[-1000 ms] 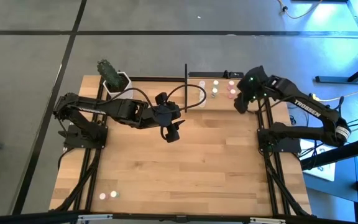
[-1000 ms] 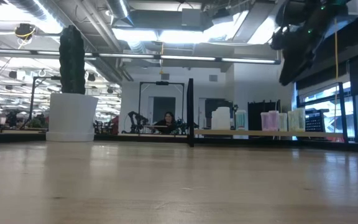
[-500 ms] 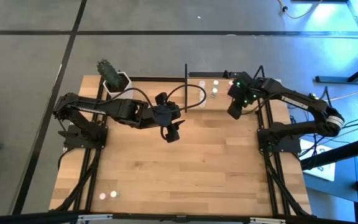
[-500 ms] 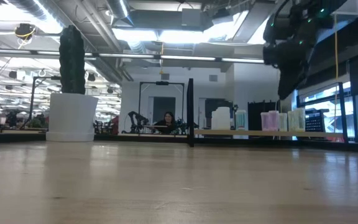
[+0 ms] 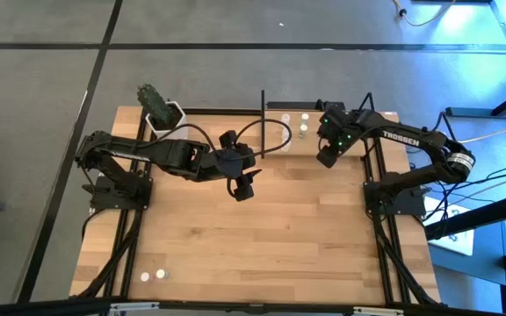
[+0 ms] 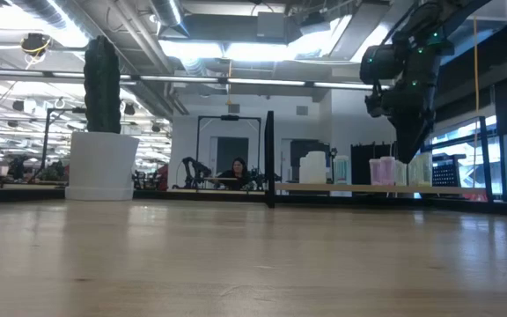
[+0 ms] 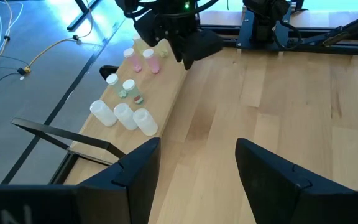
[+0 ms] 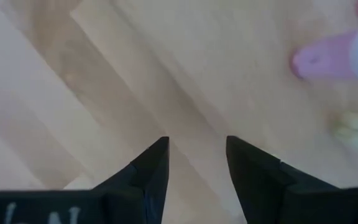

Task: Pick and place medicine bottles onto shelf by color
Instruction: Put the yellow pill bottle on the shelf aligned with the other yellow pill bottles, then put the green pill bottle on the shelf aligned with the other green pill bottles

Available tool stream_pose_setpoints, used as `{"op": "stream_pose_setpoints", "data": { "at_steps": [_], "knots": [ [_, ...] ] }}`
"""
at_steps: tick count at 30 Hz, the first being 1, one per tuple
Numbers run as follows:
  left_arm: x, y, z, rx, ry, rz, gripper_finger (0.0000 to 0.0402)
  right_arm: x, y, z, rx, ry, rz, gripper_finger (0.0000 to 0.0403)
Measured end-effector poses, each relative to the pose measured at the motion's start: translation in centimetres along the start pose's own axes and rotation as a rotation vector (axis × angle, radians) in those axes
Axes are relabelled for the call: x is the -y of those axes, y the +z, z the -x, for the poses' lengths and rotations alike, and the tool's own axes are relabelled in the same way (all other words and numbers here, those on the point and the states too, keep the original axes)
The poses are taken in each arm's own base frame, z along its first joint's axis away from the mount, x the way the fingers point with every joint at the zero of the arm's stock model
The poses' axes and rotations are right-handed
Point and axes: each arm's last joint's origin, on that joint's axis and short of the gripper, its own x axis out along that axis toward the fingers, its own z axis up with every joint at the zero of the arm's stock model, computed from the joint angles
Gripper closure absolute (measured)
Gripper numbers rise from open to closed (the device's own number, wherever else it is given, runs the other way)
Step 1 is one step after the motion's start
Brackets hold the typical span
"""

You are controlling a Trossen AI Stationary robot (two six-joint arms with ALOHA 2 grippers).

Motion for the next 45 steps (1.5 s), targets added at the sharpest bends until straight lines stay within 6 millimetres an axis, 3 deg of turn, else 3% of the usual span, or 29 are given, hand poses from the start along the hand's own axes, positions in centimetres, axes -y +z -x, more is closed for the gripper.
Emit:
{"op": "stream_pose_setpoints", "data": {
  "at_steps": [17,31,35,45],
  "knots": [
    [0.0,0.0,0.0,0.000,0.001,0.001,0.0200,0.4,-0.3,0.0,-0.028,-0.133,-0.022,0.0242],
    [0.0,0.0,0.0,0.000,0.000,0.000,0.0200,0.1,0.2,0.2,0.038,-0.061,-0.021,0.0242],
    [0.0,0.0,0.0,0.000,0.000,0.000,0.0200,-0.2,0.2,1.2,0.100,0.008,0.023,0.0242],
    [0.0,0.0,0.0,0.000,0.000,0.000,0.0200,-2.1,-1.4,5.4,0.305,-0.036,0.277,0.0242]
  ]
}}
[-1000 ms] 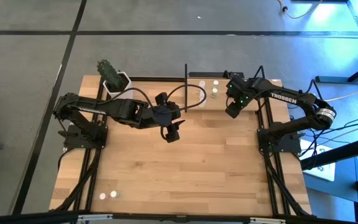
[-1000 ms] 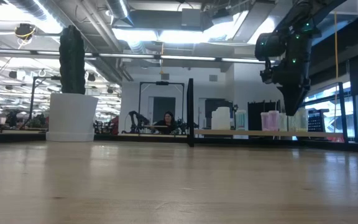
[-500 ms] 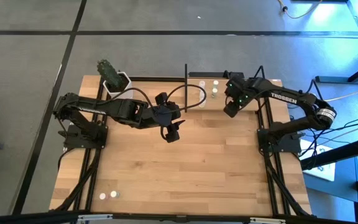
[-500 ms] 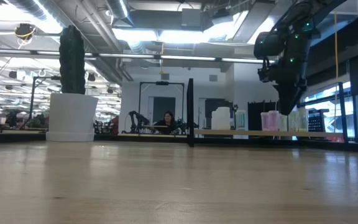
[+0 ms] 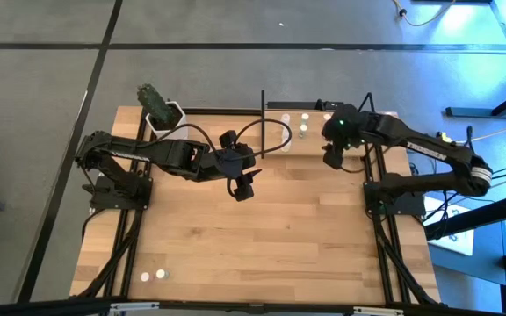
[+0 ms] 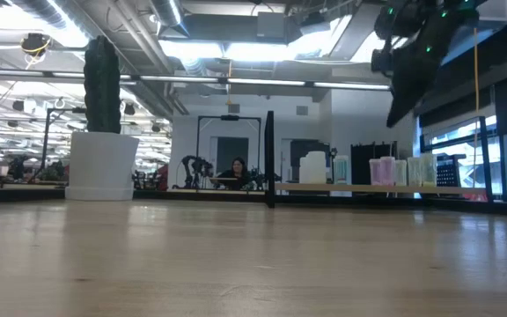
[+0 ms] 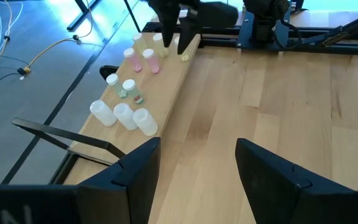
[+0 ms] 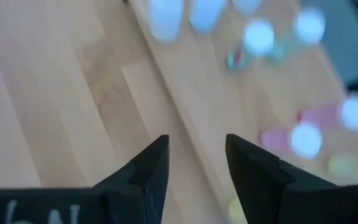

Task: Pick and place medicine bottles onto shelf by color
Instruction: Put the green pill bottle on the shelf aligned with the other green pill bottles

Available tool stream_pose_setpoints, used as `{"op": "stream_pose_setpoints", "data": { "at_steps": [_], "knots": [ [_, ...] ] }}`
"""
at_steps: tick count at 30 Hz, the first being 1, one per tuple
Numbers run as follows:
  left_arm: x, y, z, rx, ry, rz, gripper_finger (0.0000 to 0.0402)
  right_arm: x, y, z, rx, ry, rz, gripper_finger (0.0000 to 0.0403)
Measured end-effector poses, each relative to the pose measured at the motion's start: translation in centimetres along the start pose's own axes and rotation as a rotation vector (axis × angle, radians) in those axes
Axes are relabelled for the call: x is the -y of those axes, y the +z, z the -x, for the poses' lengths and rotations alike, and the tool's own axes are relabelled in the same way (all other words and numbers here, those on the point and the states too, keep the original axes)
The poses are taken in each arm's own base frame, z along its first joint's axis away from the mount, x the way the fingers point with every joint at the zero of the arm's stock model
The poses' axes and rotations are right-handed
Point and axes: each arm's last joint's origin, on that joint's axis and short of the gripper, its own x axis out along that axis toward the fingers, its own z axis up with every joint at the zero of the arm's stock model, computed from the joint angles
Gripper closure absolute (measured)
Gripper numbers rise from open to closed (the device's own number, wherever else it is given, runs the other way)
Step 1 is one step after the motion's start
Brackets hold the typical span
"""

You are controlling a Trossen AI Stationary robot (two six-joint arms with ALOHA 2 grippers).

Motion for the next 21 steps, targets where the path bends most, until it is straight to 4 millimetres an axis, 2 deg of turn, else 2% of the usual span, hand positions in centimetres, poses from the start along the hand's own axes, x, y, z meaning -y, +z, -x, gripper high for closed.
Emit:
{"op": "stream_pose_setpoints", "data": {
  "at_steps": [4,9,21],
  "knots": [
    [0.0,0.0,0.0,0.000,0.000,0.000,0.0200,-0.7,0.6,1.1,0.116,0.000,0.112,0.0242],
    [0.0,0.0,0.0,0.000,0.000,0.000,0.0200,-1.2,1.5,1.4,0.226,0.011,0.221,0.0242],
    [-0.1,0.0,0.0,0.000,0.002,-0.013,0.0200,-3.9,2.2,1.8,0.302,0.115,0.187,0.0242]
  ]
}}
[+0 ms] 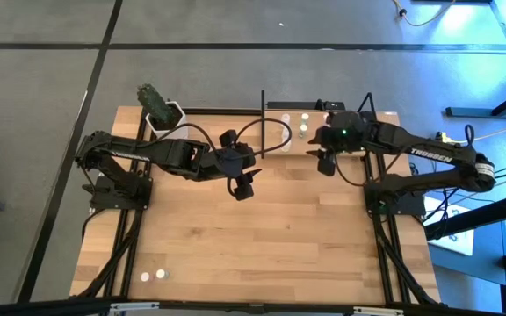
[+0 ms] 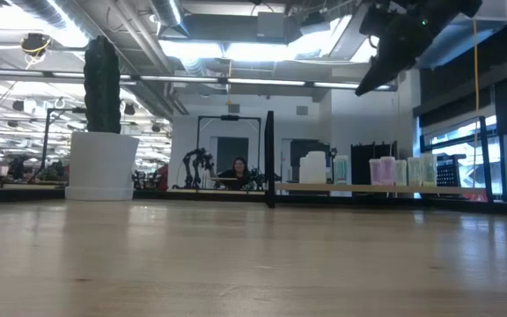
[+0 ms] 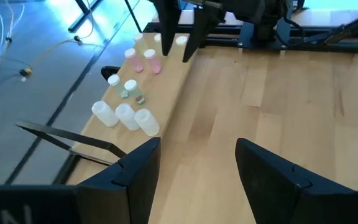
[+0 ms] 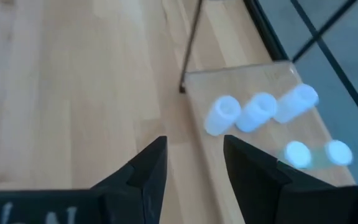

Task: Pick and place medicine bottles onto shelf by color
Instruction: Put the green pill bottle on the shelf aligned with the other green pill bottles

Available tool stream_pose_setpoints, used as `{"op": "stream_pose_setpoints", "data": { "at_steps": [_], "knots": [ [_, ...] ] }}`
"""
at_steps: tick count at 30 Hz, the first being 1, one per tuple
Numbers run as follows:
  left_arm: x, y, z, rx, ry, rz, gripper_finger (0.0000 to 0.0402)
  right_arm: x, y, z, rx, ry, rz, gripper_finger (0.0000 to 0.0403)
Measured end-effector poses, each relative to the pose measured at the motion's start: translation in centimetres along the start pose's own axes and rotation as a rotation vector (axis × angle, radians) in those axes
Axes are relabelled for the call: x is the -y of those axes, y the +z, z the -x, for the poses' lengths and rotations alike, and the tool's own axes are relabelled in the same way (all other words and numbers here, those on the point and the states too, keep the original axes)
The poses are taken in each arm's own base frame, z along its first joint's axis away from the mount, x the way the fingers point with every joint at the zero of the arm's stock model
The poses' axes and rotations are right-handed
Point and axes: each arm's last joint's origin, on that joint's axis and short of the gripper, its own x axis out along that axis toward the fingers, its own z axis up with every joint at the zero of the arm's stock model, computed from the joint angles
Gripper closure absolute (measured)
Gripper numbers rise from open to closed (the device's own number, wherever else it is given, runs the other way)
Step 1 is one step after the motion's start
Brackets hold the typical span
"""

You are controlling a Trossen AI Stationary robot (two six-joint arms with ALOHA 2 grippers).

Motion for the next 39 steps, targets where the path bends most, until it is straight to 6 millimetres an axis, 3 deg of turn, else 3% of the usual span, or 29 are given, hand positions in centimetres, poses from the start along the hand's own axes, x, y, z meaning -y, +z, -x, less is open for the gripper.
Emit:
{"op": "stream_pose_setpoints", "data": {
  "at_steps": [4,8,19,29,39],
  "knots": [
    [0.5,-0.4,0.3,-0.038,-0.043,0.014,0.0200,-1.4,0.4,0.0,0.023,0.042,0.005,0.0242],
    [2.3,-1.8,1.5,-0.139,-0.134,0.002,0.0200,-3.1,0.6,0.1,0.029,0.099,0.025,0.0242],
    [7.6,-7.3,7.8,-0.499,-0.171,0.186,0.0200,-7.1,0.6,0.7,0.046,0.238,0.161,0.0242],
    [11.5,-10.7,13.1,-0.566,-0.210,0.340,0.0200,-7.5,0.6,0.8,0.050,0.221,0.180,0.0242],
    [14.2,-17.8,16.0,-0.729,-0.162,0.389,0.0200,-8.2,0.7,1.1,0.074,0.477,0.182,0.0242]
  ]
}}
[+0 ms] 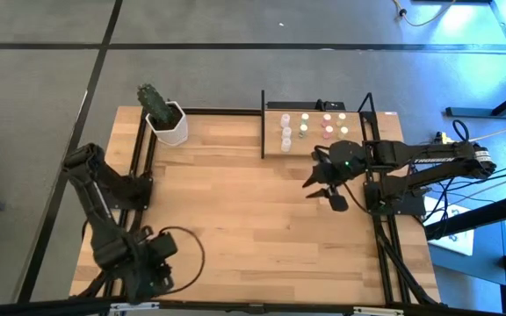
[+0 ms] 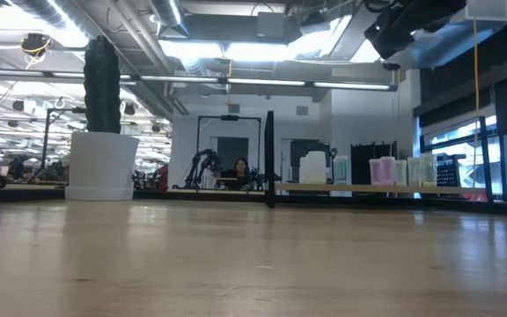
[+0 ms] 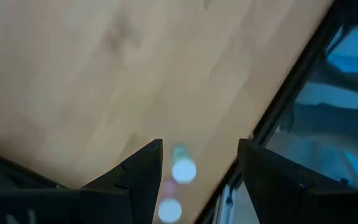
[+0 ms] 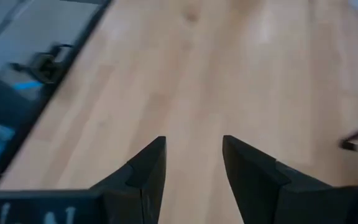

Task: Pick and place medicine bottles onto shelf by color
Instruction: Put the green pill bottle on the shelf aligned with the other green pill bottles

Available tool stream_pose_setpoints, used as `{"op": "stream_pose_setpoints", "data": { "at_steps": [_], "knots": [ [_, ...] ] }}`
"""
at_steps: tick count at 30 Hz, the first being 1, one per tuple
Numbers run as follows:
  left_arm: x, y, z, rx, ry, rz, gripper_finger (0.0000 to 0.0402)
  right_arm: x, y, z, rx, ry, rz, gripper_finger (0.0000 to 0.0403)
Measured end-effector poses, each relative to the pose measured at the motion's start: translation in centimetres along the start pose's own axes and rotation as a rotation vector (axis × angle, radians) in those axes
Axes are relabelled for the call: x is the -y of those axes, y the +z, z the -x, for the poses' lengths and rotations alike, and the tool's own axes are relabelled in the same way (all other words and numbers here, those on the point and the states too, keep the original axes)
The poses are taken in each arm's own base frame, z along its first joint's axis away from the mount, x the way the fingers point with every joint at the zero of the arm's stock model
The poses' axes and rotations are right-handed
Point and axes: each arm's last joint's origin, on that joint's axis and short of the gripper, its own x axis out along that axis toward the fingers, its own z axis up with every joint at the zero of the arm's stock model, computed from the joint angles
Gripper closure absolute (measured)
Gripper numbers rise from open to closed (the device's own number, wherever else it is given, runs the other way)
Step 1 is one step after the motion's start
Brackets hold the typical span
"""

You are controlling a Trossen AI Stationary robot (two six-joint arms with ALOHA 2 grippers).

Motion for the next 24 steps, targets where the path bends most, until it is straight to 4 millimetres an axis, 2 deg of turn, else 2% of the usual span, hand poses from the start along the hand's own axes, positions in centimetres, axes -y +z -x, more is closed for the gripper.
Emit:
{"op": "stream_pose_setpoints", "data": {
  "at_steps": [5,11,15,24],
  "knots": [
    [-0.2,-3.3,-1.9,-0.020,-0.035,-0.033,0.0200,-0.3,0.1,0.0,0.023,0.101,0.005,0.0242],
    [-0.5,-6.4,-4.3,-0.044,-0.125,-0.085,0.0200,-0.3,0.3,0.0,0.039,0.111,0.005,0.0242],
    [-1.0,-7.1,-5.0,-0.046,-0.112,-0.108,0.0200,-0.3,0.3,0.0,0.038,0.111,0.005,0.0242],
    [-1.8,-6.9,-6.4,-0.036,-0.069,-0.101,0.0200,-0.3,0.3,0.0,0.037,0.111,0.005,0.0242]
  ]
}}
